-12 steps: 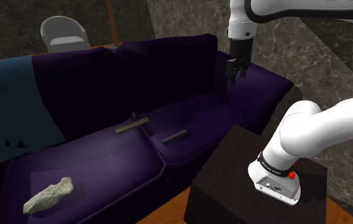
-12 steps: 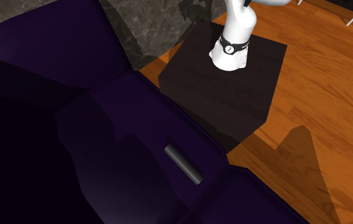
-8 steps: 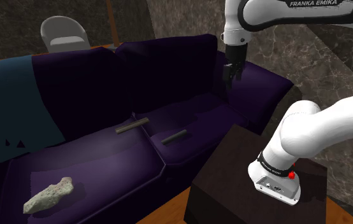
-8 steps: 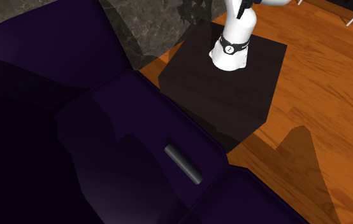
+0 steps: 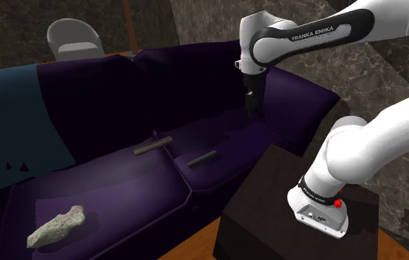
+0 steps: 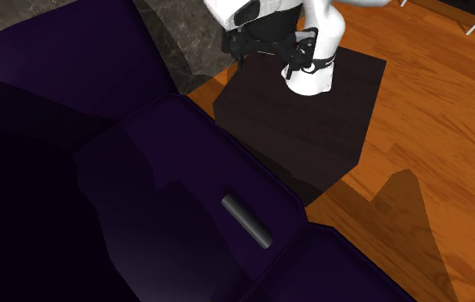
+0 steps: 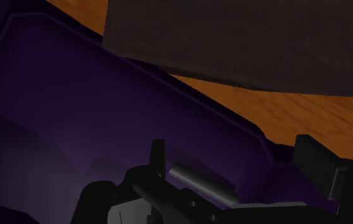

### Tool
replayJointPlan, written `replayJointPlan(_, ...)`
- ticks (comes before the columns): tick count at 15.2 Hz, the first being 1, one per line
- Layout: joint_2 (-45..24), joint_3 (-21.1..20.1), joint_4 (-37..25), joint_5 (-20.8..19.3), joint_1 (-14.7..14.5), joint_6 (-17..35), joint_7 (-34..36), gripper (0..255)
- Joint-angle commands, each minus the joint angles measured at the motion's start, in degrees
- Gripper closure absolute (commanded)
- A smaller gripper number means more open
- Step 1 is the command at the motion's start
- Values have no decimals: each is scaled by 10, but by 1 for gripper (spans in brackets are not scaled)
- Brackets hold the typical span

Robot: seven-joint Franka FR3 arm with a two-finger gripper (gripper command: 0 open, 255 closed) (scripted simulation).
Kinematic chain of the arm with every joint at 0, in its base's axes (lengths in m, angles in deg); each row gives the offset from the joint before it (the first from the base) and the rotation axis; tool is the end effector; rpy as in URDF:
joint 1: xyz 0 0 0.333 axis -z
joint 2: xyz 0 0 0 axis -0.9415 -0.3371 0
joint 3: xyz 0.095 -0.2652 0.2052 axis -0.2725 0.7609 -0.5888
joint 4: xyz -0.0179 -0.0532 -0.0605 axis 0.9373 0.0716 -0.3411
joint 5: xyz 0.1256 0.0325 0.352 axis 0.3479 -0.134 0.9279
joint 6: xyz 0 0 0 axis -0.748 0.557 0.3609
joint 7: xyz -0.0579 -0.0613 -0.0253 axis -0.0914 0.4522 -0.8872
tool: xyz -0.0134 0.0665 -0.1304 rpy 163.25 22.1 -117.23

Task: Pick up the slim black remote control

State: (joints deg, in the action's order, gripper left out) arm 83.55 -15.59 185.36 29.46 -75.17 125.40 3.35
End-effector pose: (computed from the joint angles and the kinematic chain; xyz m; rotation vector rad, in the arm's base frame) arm 0.3222 -0.0468 0.4404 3.0667 0.3415 -0.3416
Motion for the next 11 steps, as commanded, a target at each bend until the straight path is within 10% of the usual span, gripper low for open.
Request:
replayJointPlan(1,-36,10,6,-9,-8,44,-34,0)
replayJointPlan(11,-249,32,-19,-23,-42,239,-189,0)
